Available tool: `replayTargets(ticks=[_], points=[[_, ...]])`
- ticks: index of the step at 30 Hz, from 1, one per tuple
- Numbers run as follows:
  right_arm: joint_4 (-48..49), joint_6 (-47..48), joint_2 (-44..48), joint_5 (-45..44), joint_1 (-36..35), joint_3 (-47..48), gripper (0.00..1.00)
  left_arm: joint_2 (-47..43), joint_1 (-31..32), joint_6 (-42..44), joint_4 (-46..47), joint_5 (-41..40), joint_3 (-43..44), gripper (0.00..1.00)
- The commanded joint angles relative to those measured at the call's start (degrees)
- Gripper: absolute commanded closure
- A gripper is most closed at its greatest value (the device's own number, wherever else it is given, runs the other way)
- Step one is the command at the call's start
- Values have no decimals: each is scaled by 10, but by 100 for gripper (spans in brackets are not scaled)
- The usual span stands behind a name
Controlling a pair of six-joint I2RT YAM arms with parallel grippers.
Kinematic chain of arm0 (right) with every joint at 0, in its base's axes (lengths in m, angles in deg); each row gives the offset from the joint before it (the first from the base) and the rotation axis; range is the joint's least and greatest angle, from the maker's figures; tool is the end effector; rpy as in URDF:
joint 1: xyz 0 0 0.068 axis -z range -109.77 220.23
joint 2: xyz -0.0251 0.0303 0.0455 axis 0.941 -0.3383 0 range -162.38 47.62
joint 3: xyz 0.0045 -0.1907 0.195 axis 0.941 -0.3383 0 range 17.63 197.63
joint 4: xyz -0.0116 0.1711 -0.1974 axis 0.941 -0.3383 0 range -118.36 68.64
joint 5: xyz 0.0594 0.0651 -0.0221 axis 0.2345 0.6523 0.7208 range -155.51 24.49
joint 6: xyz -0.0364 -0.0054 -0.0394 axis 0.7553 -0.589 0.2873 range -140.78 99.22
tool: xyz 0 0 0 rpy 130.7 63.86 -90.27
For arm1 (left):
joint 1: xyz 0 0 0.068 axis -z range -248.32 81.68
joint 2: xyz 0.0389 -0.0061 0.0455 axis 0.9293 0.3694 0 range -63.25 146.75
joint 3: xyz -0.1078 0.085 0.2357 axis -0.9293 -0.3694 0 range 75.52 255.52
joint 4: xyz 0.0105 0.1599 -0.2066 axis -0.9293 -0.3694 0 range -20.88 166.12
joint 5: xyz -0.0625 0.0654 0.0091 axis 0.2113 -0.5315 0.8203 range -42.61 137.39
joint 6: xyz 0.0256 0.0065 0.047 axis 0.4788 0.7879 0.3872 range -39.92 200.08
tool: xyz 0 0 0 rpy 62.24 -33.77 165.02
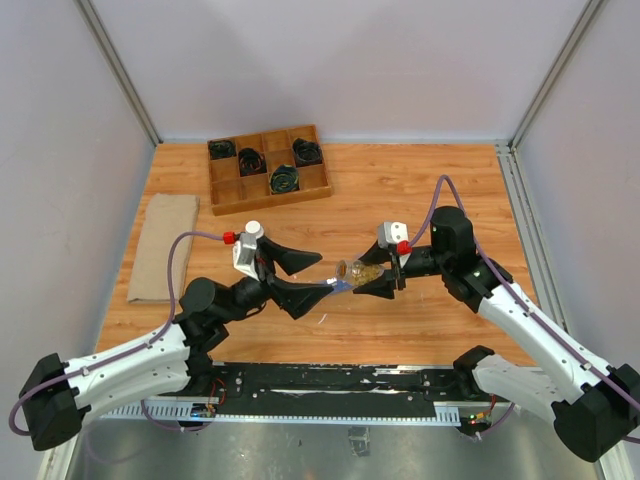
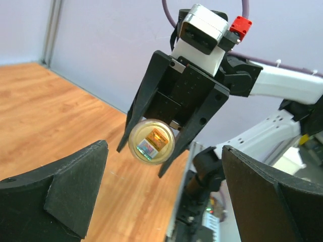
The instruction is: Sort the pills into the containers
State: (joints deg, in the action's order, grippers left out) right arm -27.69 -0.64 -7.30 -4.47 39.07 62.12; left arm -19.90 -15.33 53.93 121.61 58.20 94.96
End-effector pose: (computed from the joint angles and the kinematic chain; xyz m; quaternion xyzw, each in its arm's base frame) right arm 0.1614 0.1341 0.3179 -0.5724 0.4921 0.4550 0.4724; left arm 0.1017 -0.1459 0.2903 0.2056 0.5264 -0.5654 0.6009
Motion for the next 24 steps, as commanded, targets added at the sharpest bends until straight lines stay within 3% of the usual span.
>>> replayTargets(ticks=[1, 4, 8, 12, 18, 24], points=[[-2, 16, 4, -6, 5, 8, 96, -14, -4, -139, -23, -21, -11, 1], [-6, 19, 3, -14, 5, 10, 96, 9, -4, -204, 59, -11, -30, 3], [-7, 19, 3, -24, 6, 11, 96, 26, -3, -244, -34, -71, 4, 13], [-11, 20, -3, -45, 6, 14, 96, 32, 21, -248, -156, -197, 46, 12], [-17, 21, -11, -58, 6, 17, 96, 60, 75, -208, -160, -230, 88, 8], [-17, 20, -8, -59, 6, 18, 96, 111, 89, -212, -165, -250, 127, 13]])
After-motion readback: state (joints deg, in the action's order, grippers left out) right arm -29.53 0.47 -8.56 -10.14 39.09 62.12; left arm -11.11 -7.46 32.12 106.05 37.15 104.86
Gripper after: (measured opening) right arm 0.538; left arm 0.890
